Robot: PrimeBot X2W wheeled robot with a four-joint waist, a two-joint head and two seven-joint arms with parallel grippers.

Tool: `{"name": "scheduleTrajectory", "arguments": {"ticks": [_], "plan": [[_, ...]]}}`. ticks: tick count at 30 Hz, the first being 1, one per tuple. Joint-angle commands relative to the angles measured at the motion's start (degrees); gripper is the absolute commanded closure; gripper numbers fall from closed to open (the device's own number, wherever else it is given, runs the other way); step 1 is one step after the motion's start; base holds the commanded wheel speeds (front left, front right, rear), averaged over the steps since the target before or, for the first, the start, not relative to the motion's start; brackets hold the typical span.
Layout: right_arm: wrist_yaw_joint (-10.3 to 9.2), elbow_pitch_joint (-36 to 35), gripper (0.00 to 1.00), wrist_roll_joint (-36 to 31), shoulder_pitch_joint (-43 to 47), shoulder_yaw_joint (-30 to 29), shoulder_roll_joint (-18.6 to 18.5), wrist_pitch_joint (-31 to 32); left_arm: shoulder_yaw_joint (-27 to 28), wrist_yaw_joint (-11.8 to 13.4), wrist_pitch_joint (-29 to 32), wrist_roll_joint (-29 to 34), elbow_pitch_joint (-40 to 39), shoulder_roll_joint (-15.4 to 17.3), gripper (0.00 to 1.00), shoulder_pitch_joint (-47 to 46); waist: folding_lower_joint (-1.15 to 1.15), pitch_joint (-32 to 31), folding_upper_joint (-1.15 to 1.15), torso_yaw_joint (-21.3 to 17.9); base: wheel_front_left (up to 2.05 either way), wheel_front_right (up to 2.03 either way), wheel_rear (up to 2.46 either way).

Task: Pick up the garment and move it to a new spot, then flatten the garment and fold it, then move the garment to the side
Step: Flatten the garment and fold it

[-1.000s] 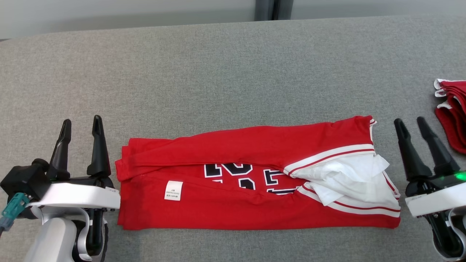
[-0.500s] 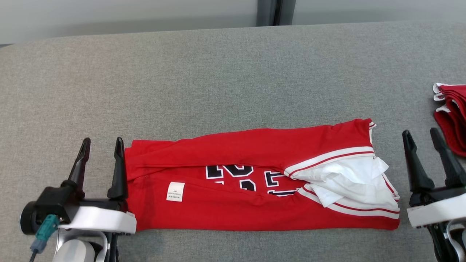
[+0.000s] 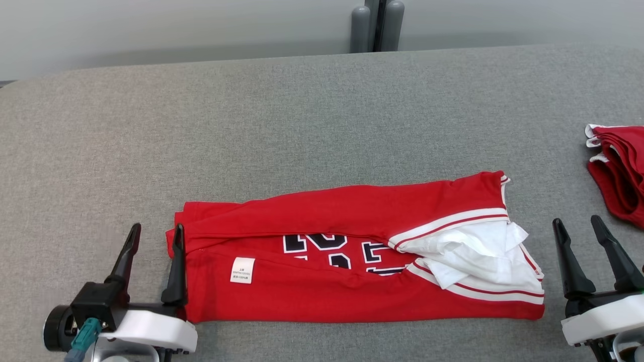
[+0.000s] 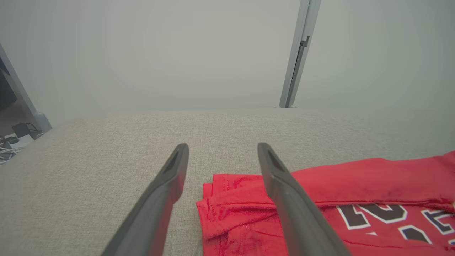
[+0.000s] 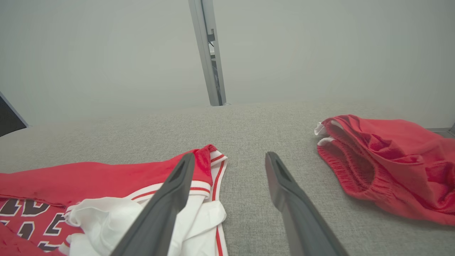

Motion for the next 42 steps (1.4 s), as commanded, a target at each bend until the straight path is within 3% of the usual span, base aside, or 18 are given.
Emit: {"name": "scheduleTrajectory", "arguments": {"ticks": [1, 28, 42], "plan": [[0.01, 0.4, 0.00, -0.5, 0.7, 0.3, -0.1, -0.3, 0.1, -0.2, 0.0, 0.6, 0.4, 0.2, 0.00, 0.9, 0.00, -0.2, 0.00, 0.0, 0.00, 0.00, 0.00], [0.01, 2.4, 0.00, -1.8, -0.5, 0.6, 0.3, 1.3, -0.3, -1.0, 0.0, 1.4, 2.7, -0.7, 0.00, -0.1, 0.00, 0.0, 0.00, 0.8, 0.00, 0.00, 0.00], [0.01, 15.4, 0.00, 1.6, -6.8, 8.6, 0.1, 2.5, -1.4, -2.0, 0.0, 2.1, 2.9, -1.9, 0.00, -3.8, 0.00, 3.2, 0.00, 4.5, 0.00, 0.00, 0.00]]}}
